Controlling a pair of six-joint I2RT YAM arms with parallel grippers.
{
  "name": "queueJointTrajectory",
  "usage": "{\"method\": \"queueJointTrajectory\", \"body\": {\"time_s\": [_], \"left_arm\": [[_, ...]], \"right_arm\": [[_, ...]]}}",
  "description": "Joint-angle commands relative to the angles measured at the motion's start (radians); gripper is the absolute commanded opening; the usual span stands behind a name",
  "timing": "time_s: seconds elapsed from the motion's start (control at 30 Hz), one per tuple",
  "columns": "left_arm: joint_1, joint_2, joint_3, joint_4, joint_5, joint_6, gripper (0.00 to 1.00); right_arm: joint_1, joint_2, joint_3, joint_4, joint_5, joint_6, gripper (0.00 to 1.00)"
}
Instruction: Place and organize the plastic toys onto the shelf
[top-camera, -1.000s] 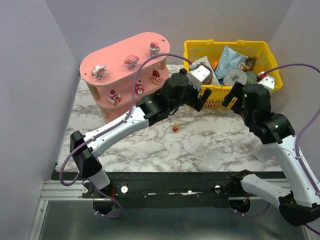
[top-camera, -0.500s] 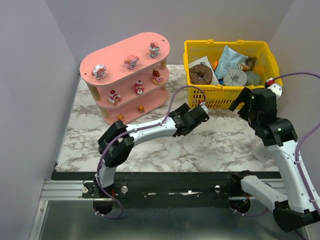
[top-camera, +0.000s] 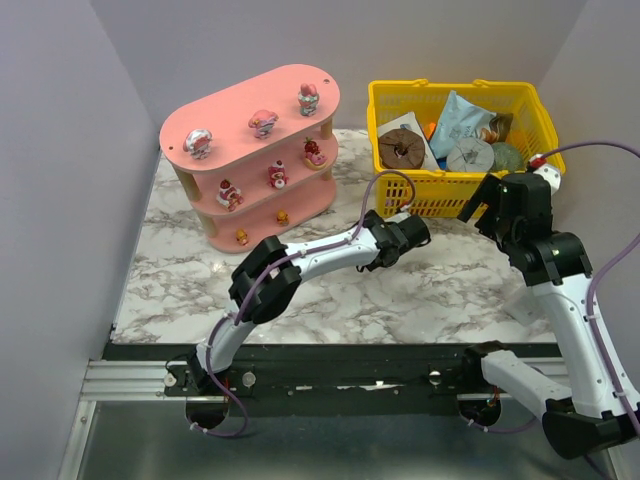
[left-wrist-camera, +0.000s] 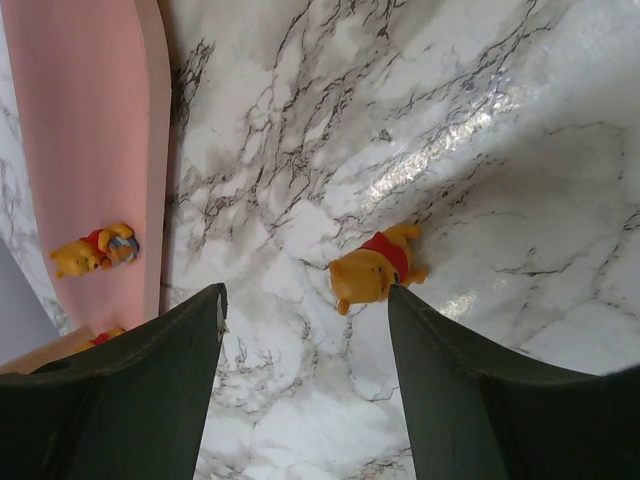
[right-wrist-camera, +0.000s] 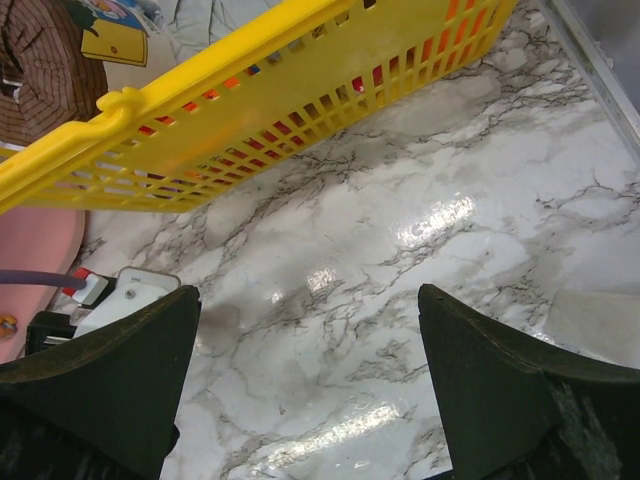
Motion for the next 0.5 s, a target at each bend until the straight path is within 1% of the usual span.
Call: {"method": "queueJointTrajectory", "body": {"time_s": [0.0,0.27,0.47], "left_arm": [[-0.003,0.014,0.015,-0.046,0.001,-0.047,0.72],[-0.022,0.02,-0.002,-0.023,0.061,-0.038,0.69],[-0.03,0.038,-0.013,-0.01,0.049,-0.047,0.66]], "right_arm": [[-0.007,0.005,0.023,-0.016,-0.021,-0.021,0.96],[-0.013,0.004,0.02,-0.02,-0.012,-0.024,0.96],[-0.021,0.002,0.043,-0.029,-0.002,-0.03,0.96]]}}
